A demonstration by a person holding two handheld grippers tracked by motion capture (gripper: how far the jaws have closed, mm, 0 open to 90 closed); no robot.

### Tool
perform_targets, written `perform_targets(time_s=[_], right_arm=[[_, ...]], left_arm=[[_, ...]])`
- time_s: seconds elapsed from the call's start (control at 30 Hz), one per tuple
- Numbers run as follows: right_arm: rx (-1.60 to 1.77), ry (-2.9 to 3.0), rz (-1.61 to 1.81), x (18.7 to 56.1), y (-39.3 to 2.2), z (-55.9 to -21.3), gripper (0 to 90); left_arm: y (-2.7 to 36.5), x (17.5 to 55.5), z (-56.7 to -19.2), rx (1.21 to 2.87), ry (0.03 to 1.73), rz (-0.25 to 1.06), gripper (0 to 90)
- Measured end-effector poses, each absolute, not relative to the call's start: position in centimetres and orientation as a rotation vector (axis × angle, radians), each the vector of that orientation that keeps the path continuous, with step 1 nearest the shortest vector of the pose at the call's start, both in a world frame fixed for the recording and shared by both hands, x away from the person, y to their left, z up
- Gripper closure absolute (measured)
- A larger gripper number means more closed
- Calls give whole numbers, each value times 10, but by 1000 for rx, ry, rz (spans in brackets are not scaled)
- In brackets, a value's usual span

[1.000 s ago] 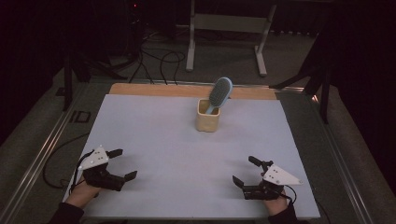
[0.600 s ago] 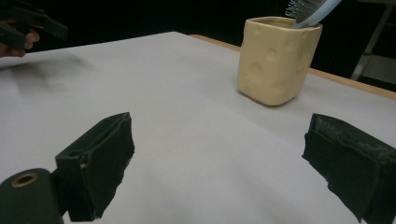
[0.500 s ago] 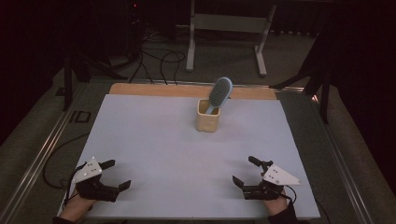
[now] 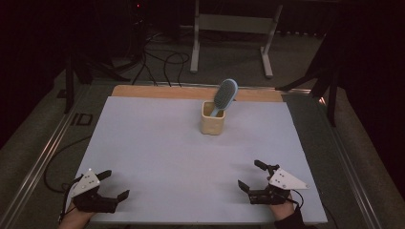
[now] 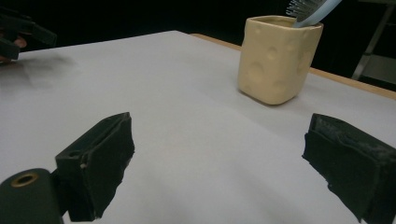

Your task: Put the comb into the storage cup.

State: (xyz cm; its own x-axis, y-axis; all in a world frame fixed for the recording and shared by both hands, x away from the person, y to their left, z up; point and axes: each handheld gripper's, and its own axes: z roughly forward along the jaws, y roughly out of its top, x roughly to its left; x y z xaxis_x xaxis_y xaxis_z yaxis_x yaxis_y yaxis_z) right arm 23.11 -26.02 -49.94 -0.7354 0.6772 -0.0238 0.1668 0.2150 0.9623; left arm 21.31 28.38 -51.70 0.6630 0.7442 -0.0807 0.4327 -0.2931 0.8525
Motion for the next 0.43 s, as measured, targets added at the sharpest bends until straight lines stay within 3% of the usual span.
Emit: perform_targets(time_s=[0.43], right_arm=[[761,2067,1531,231,-259,-500,80]], left_arm=[[282,213,-517,1919,899,398,0]])
